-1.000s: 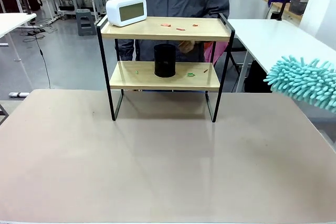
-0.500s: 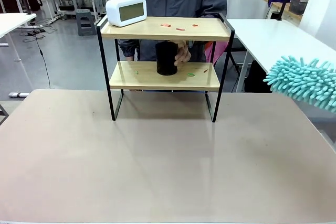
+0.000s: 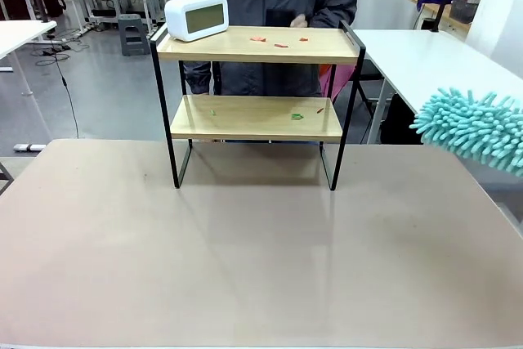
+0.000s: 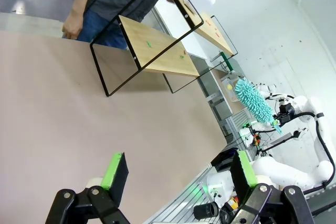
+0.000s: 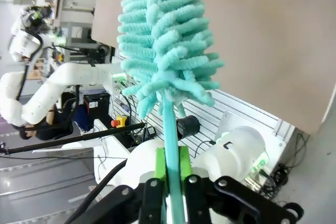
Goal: Clean the shelf.
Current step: Clean the specific tier of the Shelf with the Duster once objects are removed.
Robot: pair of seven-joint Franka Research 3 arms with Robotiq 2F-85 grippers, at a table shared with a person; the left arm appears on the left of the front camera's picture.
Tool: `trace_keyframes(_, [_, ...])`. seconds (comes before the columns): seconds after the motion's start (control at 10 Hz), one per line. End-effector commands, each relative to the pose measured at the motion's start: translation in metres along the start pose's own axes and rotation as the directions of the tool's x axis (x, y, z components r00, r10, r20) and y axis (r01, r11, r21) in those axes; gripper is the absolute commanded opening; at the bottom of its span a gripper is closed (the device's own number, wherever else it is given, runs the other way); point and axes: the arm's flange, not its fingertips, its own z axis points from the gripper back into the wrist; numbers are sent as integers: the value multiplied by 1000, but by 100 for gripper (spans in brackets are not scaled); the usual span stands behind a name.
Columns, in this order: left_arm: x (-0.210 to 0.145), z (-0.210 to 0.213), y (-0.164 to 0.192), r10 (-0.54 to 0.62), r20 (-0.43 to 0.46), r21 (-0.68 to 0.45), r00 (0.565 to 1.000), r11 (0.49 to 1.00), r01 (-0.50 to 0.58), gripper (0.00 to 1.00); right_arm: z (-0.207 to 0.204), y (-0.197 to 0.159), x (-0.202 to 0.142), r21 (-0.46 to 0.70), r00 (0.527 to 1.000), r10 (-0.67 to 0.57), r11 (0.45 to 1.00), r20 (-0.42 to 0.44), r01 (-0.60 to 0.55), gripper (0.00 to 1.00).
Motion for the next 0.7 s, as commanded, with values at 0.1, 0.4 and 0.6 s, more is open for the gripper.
trace_keyframes(0.1, [2, -1, -1, -20, 11, -12, 1000, 1000, 21, 100, -33, 79, 33, -154, 950, 192, 960, -247, -234, 12])
trace_keyframes(0.4, [2, -1, -1, -20, 11, -12, 1000, 1000, 21, 100, -141, 158, 85, -356, 931, 235, 875, -279, -327, 12])
trace_keyframes(0.6, [2, -1, -1, -20, 11, -12, 1000, 1000, 21, 100, -173, 180, 103, -446, 958, 261, 848, -120, -287, 12])
